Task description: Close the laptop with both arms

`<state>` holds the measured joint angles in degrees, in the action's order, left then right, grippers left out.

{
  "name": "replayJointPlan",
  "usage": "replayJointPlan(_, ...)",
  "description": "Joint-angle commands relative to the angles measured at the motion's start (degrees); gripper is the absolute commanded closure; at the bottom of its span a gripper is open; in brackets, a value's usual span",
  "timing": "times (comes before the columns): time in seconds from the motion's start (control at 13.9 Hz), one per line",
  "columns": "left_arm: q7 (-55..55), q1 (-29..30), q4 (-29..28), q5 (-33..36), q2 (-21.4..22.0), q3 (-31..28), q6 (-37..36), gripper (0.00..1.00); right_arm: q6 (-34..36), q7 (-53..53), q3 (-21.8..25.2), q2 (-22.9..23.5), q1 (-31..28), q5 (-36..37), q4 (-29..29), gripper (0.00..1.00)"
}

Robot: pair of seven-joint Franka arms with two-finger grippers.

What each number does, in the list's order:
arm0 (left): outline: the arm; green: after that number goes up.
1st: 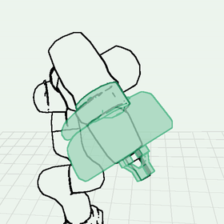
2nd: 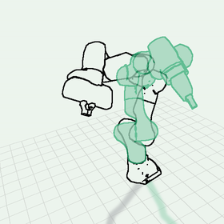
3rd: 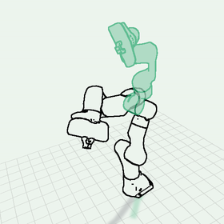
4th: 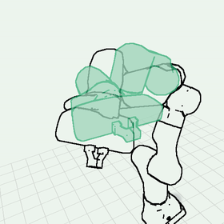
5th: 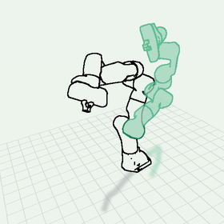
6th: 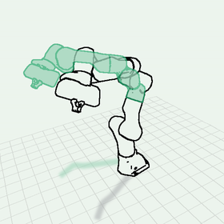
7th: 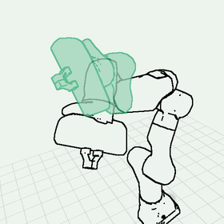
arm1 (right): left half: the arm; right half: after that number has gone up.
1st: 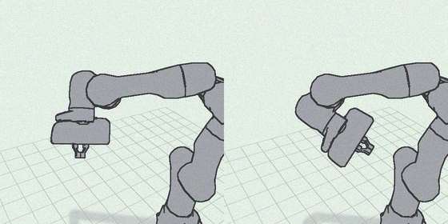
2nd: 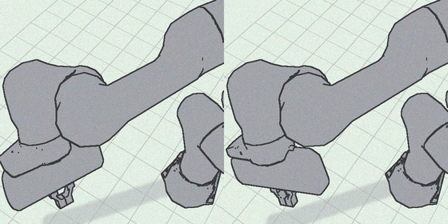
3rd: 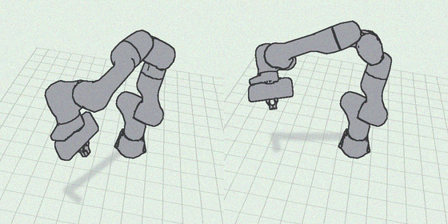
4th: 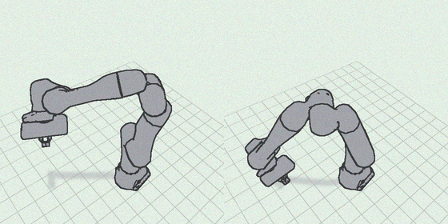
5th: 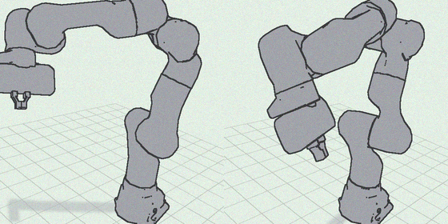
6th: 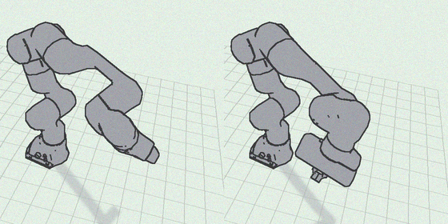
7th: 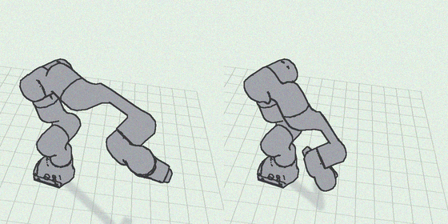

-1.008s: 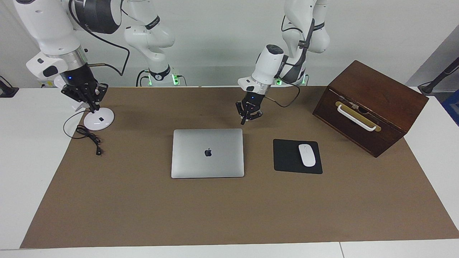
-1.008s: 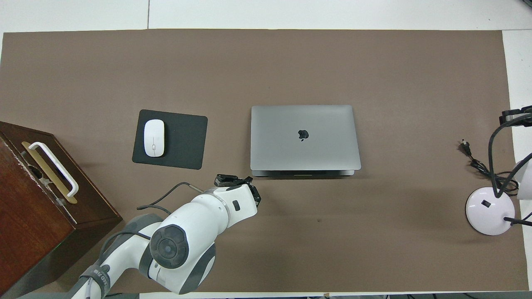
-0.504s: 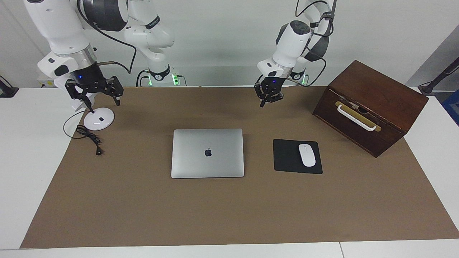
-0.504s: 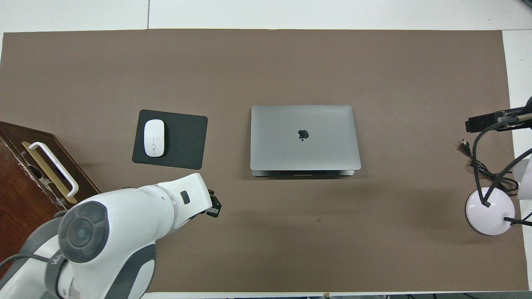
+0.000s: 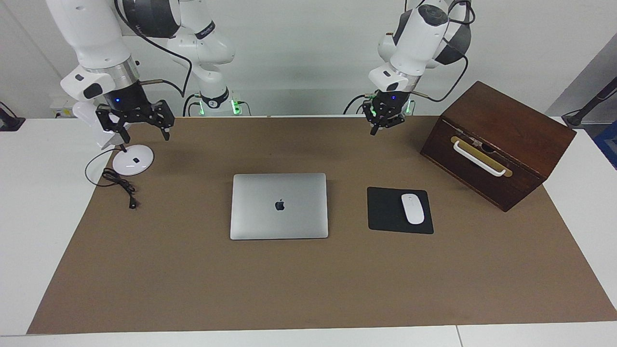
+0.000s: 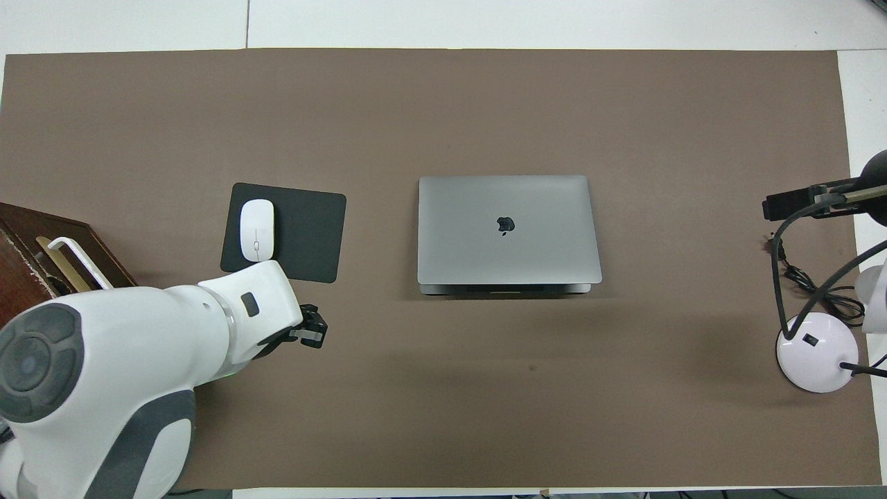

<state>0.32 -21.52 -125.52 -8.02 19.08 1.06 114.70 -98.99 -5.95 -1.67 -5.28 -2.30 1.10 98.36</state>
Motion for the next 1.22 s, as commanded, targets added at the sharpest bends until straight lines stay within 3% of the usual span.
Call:
replayJointPlan(0.0, 0.55, 5.6, 4.14, 3.09, -0.18, 0.52, -5.88, 1.0, 2.48, 0.94, -0.08, 0.09, -0.16, -0.74, -2.9, 0.0)
replayJointPlan(0.22, 2.92, 11.22, 5.46, 3.63, -0.36, 0.52, -7.3, 1.0, 2.92, 0.94, -0.08, 0.18, -0.16, -0.74, -3.17, 0.0)
replayJointPlan(0.29, 2.84, 12.46, 5.47, 3.63, -0.45, 0.52, -7.3, 0.62, 2.92, 0.94, -0.08, 0.18, -0.16, -0.74, -3.17, 0.0)
replayJointPlan(0.36, 2.67, 13.34, 5.73, 3.63, -0.45, 0.52, -7.3, 0.01, 3.27, 0.94, -0.08, 0.18, -0.16, -0.66, -3.17, 0.0)
replayJointPlan(0.94, 2.58, 21.43, 10.29, 3.63, -2.29, 0.52, -8.71, 0.0, 10.74, 0.76, -0.08, 1.14, -0.33, -0.04, -6.06, 0.0)
replayJointPlan(1.15, 2.4, 22.84, 17.3, 3.54, -5.8, 0.52, -12.55, 0.0, 11.98, 0.76, 0.0, 1.58, -0.86, -0.04, -6.95, 0.0)
